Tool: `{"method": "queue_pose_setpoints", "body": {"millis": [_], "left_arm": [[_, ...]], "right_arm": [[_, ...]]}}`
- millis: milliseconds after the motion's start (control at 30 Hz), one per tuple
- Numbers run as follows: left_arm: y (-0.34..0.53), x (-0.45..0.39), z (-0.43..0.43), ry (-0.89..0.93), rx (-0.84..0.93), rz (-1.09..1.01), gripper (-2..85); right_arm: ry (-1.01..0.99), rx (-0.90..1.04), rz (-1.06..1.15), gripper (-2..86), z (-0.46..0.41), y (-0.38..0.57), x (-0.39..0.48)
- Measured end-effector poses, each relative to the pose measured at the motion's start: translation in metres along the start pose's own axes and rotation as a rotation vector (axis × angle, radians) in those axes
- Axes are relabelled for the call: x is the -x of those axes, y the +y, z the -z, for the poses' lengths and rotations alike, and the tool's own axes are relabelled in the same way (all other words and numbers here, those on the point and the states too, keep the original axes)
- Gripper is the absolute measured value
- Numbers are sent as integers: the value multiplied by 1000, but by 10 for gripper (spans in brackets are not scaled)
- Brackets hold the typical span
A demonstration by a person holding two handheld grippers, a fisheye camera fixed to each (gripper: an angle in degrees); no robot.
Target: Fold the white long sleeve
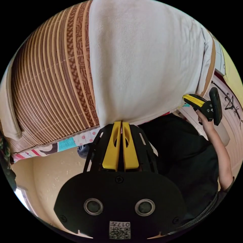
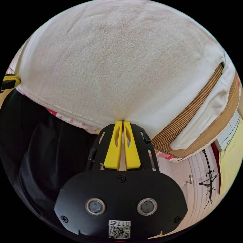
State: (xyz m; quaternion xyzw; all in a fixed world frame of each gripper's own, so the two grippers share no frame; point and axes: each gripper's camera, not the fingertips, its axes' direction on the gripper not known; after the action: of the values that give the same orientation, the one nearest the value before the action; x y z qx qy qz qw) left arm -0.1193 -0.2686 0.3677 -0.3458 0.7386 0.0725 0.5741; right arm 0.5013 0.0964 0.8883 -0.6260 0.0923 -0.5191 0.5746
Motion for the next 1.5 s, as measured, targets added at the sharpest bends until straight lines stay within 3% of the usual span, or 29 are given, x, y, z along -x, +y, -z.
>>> {"method": "queue_pose_setpoints", "body": {"millis": [100,200,267,367,467,533,633,700,800,933,1067,1200,1267,1367,1500], "left_arm": [[24,53,14,250,-65,136,-1],[68,130,33,754,-389,296,43],[110,193,22,1226,-742,490,101],[139,235,-13,1626,-1007,737,139],[140,257,-32,1784,-1122,833,140],[137,264,-39,1809,-1098,886,114],[144,267,-24,1741,-1172,918,39],[149,270,9,1651,-1234,817,36],[162,265,87,1455,-1339,630,37],[161,188,228,1119,-1436,196,36],[124,32,307,716,-1239,-160,39],[77,-95,284,505,-1056,-399,67],[25,-164,234,398,-800,-544,134],[-28,-195,141,292,-496,-537,156],[-42,-172,44,373,-294,-469,135]], "right_arm": [[-133,21,-32,5,2,19,-33],[-330,106,-154,5,-1,28,-75],[-430,156,-232,5,-5,36,-97],[-499,196,-290,4,-8,54,-117],[-478,205,-260,3,-5,74,-122],[-455,204,-236,3,-1,91,-123],[-447,206,-245,3,2,114,-127],[-446,207,-263,4,3,129,-130],[-444,191,-267,4,6,154,-132],[-553,167,-349,4,3,196,-150],[-720,141,-423,5,-6,237,-171],[-1032,86,-556,6,-28,297,-200],[-1166,25,-629,8,-38,328,-210],[-1370,-97,-805,13,-59,386,-225],[-1684,-438,-1151,49,-95,481,-234]]}}
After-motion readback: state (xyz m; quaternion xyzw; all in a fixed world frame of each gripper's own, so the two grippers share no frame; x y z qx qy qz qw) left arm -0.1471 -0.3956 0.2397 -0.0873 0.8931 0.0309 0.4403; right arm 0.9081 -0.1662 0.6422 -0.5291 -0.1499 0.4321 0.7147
